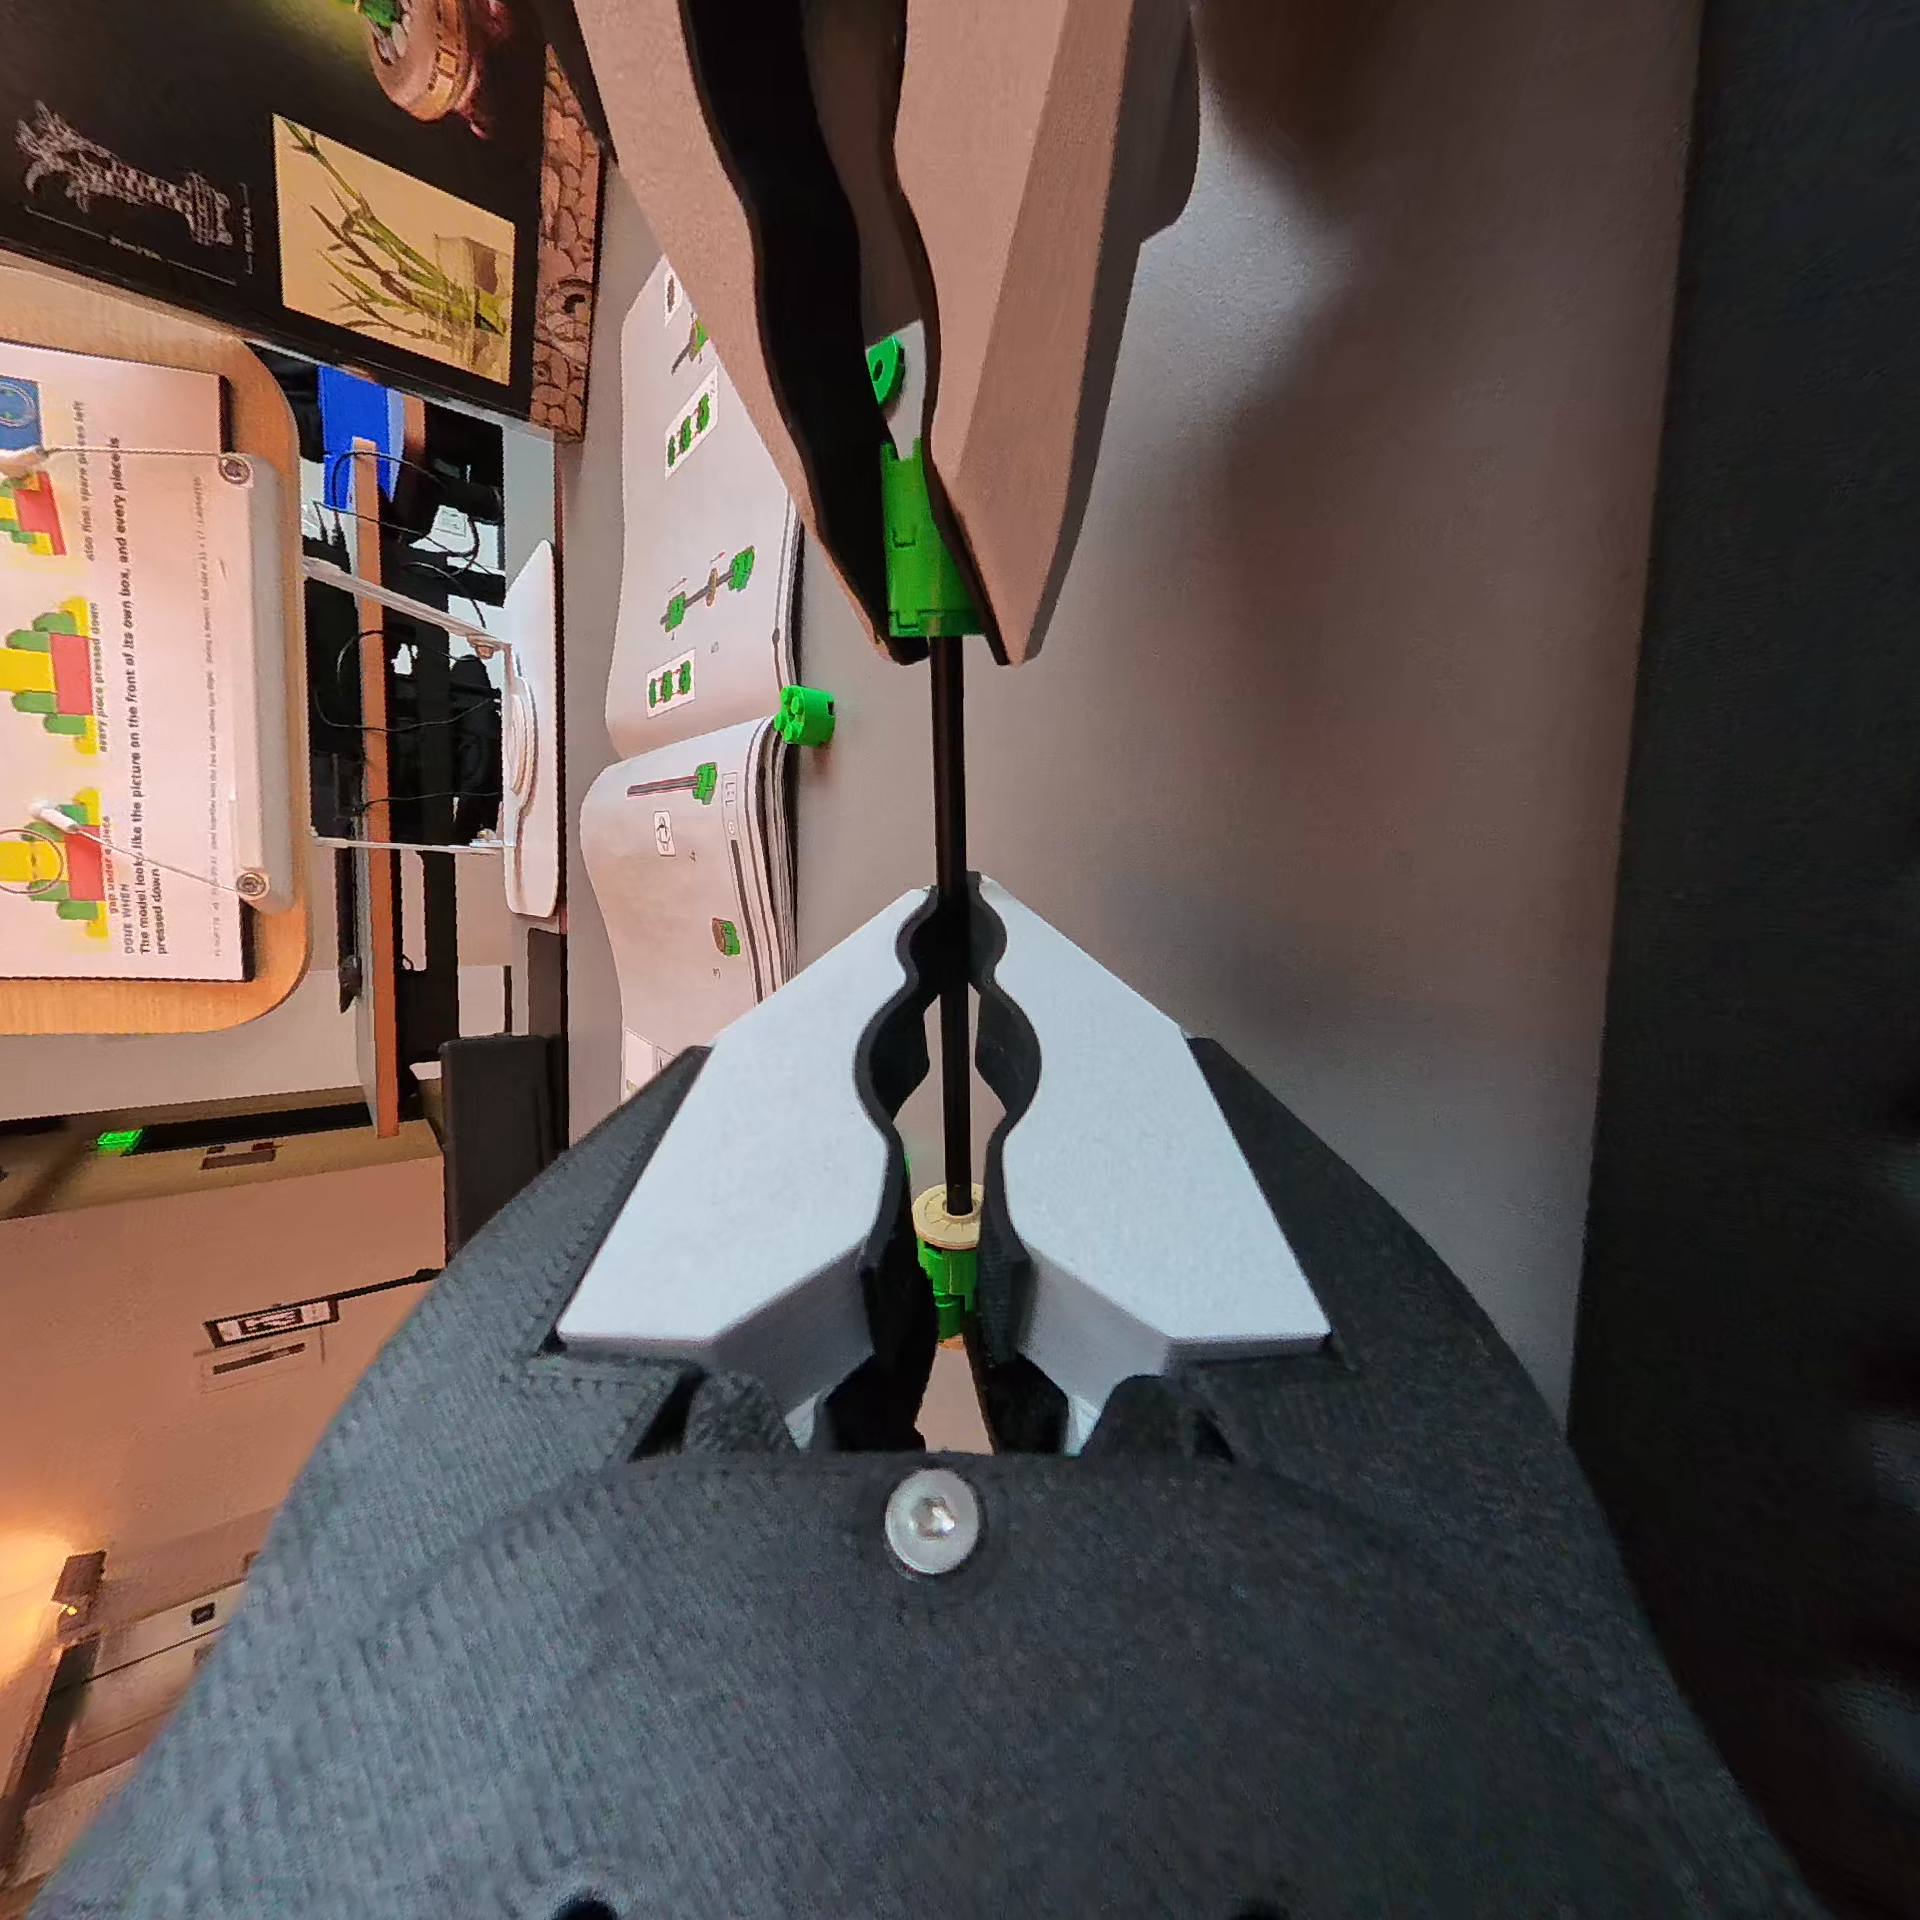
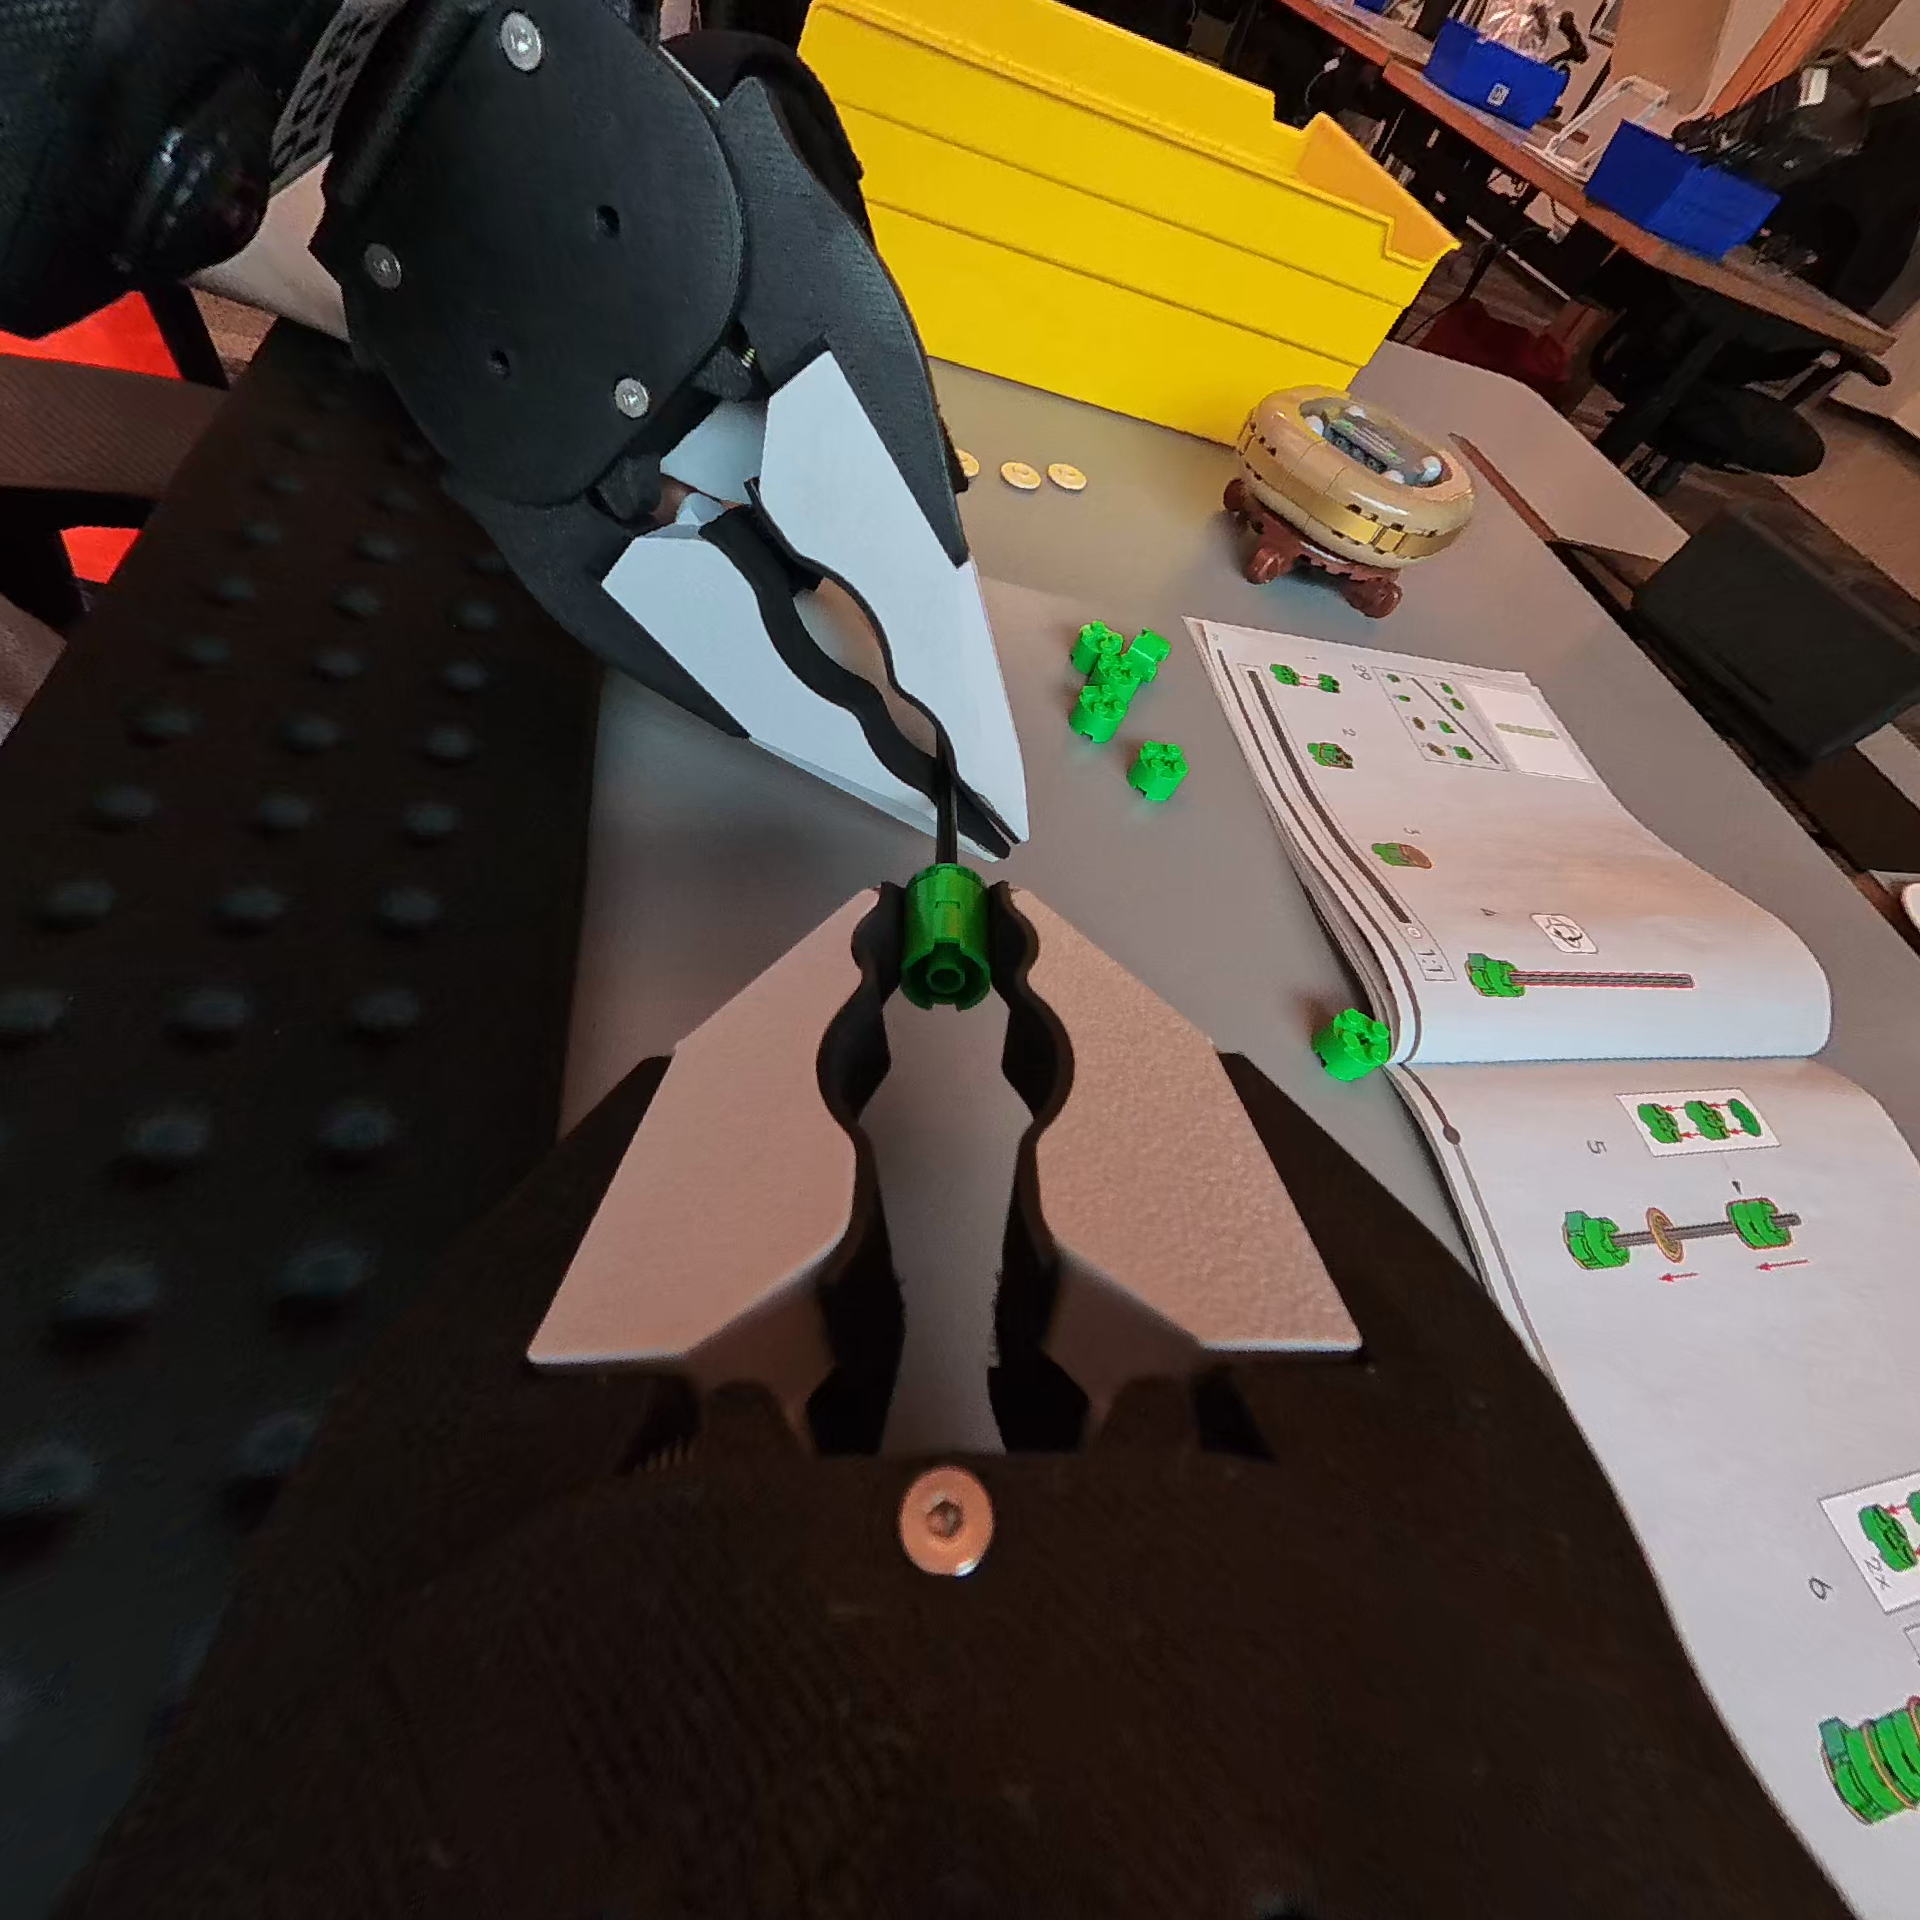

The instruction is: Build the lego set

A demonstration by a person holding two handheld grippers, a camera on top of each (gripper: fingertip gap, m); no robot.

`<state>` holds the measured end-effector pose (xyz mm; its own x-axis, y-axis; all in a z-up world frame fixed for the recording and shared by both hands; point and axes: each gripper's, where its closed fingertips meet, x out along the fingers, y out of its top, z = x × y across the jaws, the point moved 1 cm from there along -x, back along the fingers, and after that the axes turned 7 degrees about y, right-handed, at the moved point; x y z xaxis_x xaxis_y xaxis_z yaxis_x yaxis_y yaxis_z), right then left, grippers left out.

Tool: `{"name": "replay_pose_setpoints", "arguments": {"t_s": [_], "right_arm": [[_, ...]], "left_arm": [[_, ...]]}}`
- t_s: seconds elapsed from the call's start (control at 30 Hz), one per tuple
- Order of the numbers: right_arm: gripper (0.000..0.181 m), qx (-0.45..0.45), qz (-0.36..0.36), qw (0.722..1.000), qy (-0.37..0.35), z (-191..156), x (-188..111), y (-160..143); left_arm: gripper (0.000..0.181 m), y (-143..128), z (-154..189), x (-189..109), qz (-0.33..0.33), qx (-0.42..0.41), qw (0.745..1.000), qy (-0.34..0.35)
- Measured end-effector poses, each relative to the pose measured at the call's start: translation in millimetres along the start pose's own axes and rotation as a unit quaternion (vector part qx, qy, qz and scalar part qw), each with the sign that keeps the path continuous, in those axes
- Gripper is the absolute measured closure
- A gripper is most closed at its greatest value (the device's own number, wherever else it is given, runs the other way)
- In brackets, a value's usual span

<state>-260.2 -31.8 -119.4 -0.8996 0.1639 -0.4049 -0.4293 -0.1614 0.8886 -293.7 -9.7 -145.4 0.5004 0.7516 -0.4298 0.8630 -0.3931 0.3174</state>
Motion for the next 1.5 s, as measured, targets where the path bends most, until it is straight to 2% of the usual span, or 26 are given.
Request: {"name": "replay_pose_setpoints", "arguments": {"t_s": [1.27,1.37,1.43,1.5], "right_arm": [[0.166,0.002,-0.009,1.0,-0.012,1.8,7.8,3.3],[0.166,-0.006,-0.015,1.0,-0.02,5.6,9.0,3.8],[0.166,-0.017,0.004,0.999,-0.034,10.6,2.7,13.5],[0.166,-0.014,0.006,0.999,-0.031,12.1,-1.0,16.9]], "left_arm": [[0.181,-4.9,-0.9,2.8,-0.024,0.011,1.0,0.004],[0.181,-8.2,-3.4,6.7,-0.041,0.015,0.999,0.006],[0.181,-3.8,-15.9,5.9,-0.023,0.021,0.999,0.039],[0.181,0.2,-19.5,4.9,-0.002,-0.002,0.999,0.037]]}}
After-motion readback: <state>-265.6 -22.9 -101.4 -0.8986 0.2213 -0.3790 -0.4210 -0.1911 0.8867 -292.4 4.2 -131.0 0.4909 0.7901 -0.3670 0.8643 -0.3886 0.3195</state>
